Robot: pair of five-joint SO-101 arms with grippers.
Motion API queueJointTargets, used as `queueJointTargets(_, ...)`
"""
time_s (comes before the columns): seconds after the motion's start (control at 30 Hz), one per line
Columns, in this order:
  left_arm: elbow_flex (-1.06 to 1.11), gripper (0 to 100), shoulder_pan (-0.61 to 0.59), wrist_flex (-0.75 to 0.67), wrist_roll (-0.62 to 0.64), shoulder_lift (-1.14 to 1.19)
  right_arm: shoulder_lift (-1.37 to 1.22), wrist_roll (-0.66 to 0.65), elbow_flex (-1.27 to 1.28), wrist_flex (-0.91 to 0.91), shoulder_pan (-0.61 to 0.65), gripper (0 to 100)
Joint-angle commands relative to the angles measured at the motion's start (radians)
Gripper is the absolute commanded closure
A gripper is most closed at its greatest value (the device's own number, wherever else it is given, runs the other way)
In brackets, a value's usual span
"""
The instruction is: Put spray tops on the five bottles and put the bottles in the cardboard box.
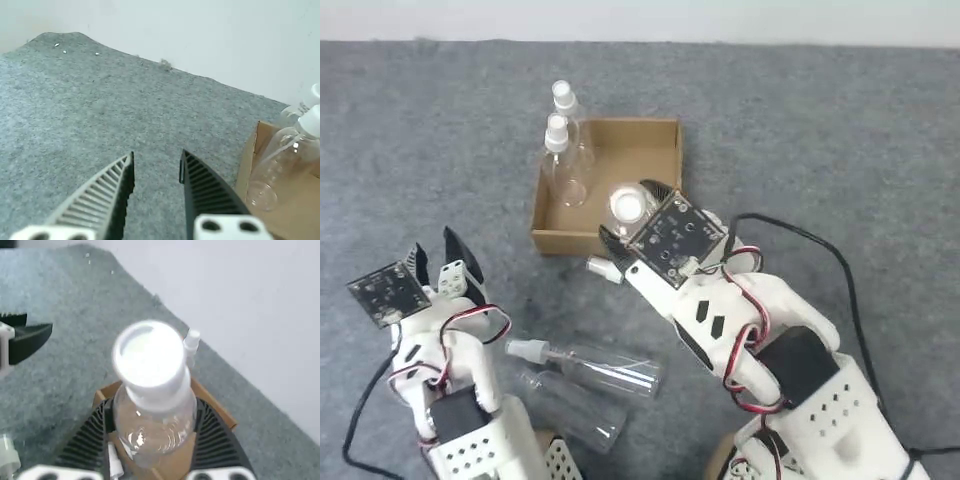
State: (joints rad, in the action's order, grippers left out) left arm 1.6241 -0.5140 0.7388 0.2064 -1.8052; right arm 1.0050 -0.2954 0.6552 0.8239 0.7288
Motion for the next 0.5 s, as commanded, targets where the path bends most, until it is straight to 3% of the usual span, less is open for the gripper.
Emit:
queueJointTargets(0.0,-0.01,86,0.002,-0.037,0.002,-0.017,0.022,0.014,-0.12,-0.01,-0.002,99.2)
queueJointTargets(0.23,-0.01,86,0.002,-0.037,0.002,-0.017,0.021,0.014,-0.242,-0.008,0.001,99.2)
queueJointTargets(0.47,-0.01,86,0.002,-0.037,0.002,-0.017,0.021,0.014,-0.258,-0.028,0.102,99.2)
